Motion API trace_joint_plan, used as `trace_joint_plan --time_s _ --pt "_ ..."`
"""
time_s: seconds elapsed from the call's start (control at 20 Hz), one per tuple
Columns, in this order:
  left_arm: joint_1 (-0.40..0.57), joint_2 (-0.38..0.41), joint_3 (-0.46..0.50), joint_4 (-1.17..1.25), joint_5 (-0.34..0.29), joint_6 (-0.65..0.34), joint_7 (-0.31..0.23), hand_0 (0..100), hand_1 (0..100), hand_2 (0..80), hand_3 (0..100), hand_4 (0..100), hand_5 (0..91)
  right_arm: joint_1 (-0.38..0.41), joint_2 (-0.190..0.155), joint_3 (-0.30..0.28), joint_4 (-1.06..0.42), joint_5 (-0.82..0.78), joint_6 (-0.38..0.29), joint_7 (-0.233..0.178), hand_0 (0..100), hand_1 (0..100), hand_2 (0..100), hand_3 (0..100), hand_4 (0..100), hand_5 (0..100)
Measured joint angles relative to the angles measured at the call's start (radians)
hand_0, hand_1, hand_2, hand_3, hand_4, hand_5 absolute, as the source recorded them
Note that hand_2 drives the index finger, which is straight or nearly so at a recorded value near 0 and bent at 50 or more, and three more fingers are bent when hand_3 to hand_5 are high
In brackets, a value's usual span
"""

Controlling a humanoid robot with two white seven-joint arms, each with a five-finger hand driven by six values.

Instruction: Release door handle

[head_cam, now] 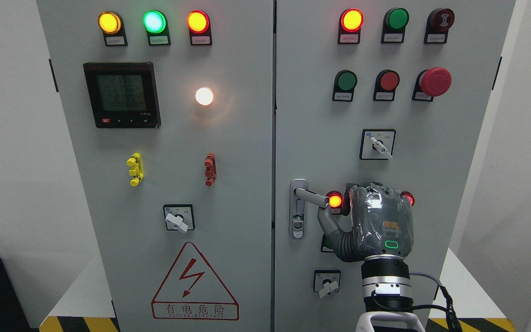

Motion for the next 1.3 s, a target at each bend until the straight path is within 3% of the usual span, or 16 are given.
trace_joint_plan --time_s 0.45,0.65,0.9,1.1,1.3 --pt "0.000 0.000 0.000 0.000 0.000 0.000 0.000 0 0 4.7 11 0 0.0 0.053 -0.001 0.002 -0.039 -0.002 -0.032 -0.014 49 40 74 94 73 68" --pt "0.000 0.000 0.000 0.000 0.000 0.000 0.000 0 0 4.7 11 0 0.0 0.088 -0.001 -0.001 -0.067 -0.010 -0.079 -0.036 48 39 69 90 72 62" --pt "0.000 0.000 0.000 0.000 0.000 0.000 0.000 0 0 4.6 11 0 0.0 0.135 -0.005 -0.020 -0.108 -0.057 -0.143 -0.065 48 35 58 78 65 55" --pt "0.000 0.000 0.000 0.000 0.000 0.000 0.000 0 0 4.7 11 0 0.0 0.173 -0.005 -0.056 -0.136 -0.084 -0.242 -0.095 48 32 47 65 54 42" --pt "0.000 0.000 0.000 0.000 0.000 0.000 0.000 0 0 4.6 11 0 0.0 0.205 -0.006 -0.099 -0.160 -0.129 -0.293 -0.102 48 29 36 53 43 29"
